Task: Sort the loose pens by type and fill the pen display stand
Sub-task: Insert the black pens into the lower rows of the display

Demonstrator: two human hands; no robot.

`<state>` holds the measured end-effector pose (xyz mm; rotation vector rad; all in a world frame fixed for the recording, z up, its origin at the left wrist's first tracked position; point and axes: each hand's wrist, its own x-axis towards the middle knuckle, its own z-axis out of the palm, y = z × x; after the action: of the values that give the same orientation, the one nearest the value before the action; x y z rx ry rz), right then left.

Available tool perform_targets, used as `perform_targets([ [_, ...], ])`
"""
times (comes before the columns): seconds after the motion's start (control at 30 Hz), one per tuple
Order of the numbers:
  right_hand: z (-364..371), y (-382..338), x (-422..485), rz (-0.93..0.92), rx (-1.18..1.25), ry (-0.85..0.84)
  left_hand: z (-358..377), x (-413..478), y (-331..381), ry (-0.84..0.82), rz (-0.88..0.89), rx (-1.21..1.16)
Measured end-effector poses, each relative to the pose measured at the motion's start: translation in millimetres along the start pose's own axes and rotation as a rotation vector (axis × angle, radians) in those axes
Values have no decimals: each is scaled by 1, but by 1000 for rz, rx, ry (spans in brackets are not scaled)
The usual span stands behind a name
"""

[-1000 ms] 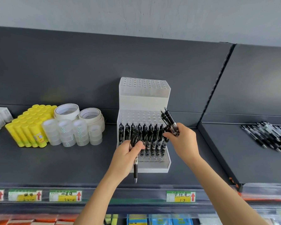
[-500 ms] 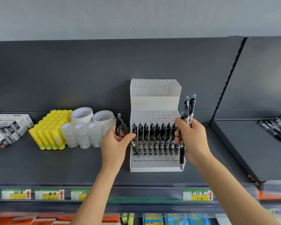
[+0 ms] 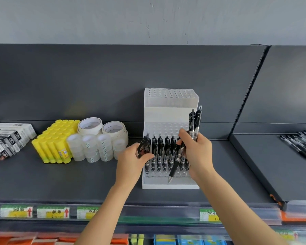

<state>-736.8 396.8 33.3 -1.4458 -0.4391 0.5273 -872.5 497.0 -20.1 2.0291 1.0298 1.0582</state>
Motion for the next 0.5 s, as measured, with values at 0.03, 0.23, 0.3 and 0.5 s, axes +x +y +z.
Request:
perform_targets([
  [0.03,1,-1,-1,-5,7,-2,2,-2,-3,-13,10,20],
  [0.23,7,3,-3,-69,-54,-48,6,-7,-11,-34,-26,30],
  [0.3,8,3,-5,-125,-132,-72,5,-9,-11,-39,-12,24],
  [0.5,14,3,-6,-353,-443,-140,-2,-22,-23,-22,-79,-62],
])
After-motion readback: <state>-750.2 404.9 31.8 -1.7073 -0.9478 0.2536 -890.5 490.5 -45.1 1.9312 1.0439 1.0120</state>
